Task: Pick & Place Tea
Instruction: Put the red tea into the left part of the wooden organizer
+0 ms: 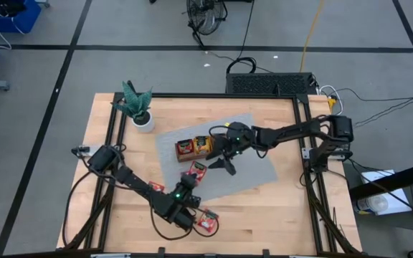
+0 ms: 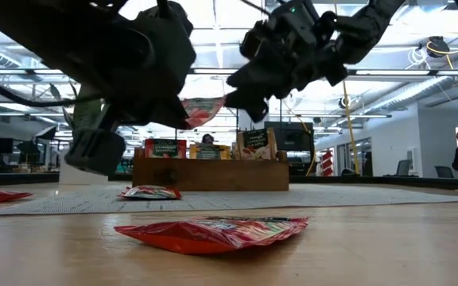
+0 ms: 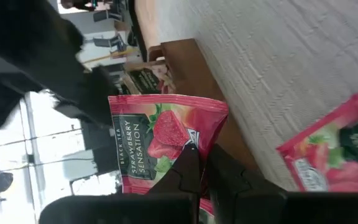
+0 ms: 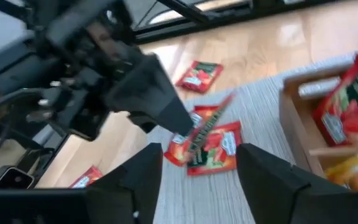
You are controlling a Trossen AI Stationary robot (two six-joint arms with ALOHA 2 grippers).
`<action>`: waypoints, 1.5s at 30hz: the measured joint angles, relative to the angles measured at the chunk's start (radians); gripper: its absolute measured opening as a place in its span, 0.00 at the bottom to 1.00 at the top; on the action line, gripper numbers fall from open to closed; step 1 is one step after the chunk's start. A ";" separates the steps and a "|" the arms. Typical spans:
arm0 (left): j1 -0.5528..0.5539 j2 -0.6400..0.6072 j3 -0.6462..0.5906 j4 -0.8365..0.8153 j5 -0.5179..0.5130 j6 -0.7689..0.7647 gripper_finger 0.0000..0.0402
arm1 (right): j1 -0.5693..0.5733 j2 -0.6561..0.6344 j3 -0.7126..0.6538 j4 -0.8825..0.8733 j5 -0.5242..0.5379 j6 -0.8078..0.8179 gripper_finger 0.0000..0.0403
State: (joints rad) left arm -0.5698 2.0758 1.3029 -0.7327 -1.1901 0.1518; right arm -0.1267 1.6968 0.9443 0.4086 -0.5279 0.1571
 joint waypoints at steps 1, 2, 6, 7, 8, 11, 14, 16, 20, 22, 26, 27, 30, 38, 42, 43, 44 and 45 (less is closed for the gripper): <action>0.003 0.000 0.000 0.007 -0.007 0.019 0.03 | -0.003 0.010 0.000 0.010 -0.001 0.009 0.49; 0.007 0.000 0.000 0.012 -0.012 0.037 0.03 | -0.005 0.019 0.000 0.033 -0.001 0.018 0.50; 0.022 0.000 0.000 0.040 -0.016 0.097 0.03 | -0.005 0.035 0.000 0.075 -0.002 0.050 0.51; 0.025 0.000 0.001 0.043 -0.016 0.111 0.03 | -0.005 0.036 0.000 0.074 -0.002 0.057 0.51; 0.028 0.000 0.001 0.044 -0.016 0.128 0.03 | -0.005 0.037 0.000 0.075 -0.002 0.064 0.51; 0.037 0.000 0.001 0.051 -0.032 0.154 0.03 | -0.005 0.036 0.000 0.077 -0.002 0.067 0.50; 0.045 -0.001 0.001 0.058 -0.061 0.180 0.03 | -0.005 0.036 0.000 0.073 -0.001 0.071 0.49; 0.047 -0.001 0.001 0.063 -0.074 0.193 0.04 | -0.004 0.036 0.000 0.073 -0.001 0.071 0.48; 0.049 -0.001 0.001 0.108 -0.075 0.233 0.03 | -0.003 0.036 0.000 0.065 -0.001 0.071 0.47; 0.049 -0.001 0.001 0.131 -0.075 0.260 0.03 | -0.003 0.036 0.000 0.061 0.000 0.070 0.47; 0.049 -0.001 0.001 0.170 -0.076 0.289 0.03 | -0.003 0.036 0.000 0.057 0.001 0.067 0.41; 0.049 -0.001 0.001 0.172 -0.076 0.289 0.03 | -0.003 0.036 0.000 0.058 0.001 0.067 0.37; 0.049 -0.001 0.001 0.173 -0.076 0.282 0.04 | -0.003 0.036 0.000 0.057 0.001 0.053 0.23; 0.035 -0.001 0.001 0.188 -0.076 0.089 0.07 | 0.003 0.030 0.000 0.064 0.051 -0.045 0.00; -0.001 -0.027 0.000 0.183 -0.043 -0.200 0.19 | 0.013 -0.003 0.000 0.075 0.128 -0.097 0.00; -0.013 -0.042 0.000 0.175 -0.007 -0.250 0.21 | 0.011 -0.014 0.000 0.078 0.154 -0.110 0.00; -0.025 -0.059 0.000 0.154 0.032 -0.296 0.24 | 0.011 -0.024 0.000 0.077 0.179 -0.125 0.00; -0.034 -0.078 0.000 0.132 0.065 -0.341 0.27 | 0.011 -0.031 0.000 0.076 0.205 -0.142 0.00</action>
State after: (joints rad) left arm -0.6040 1.9978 1.3033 -0.6010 -1.1249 -0.1894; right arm -0.1160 1.6654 0.9447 0.4849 -0.3225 0.0150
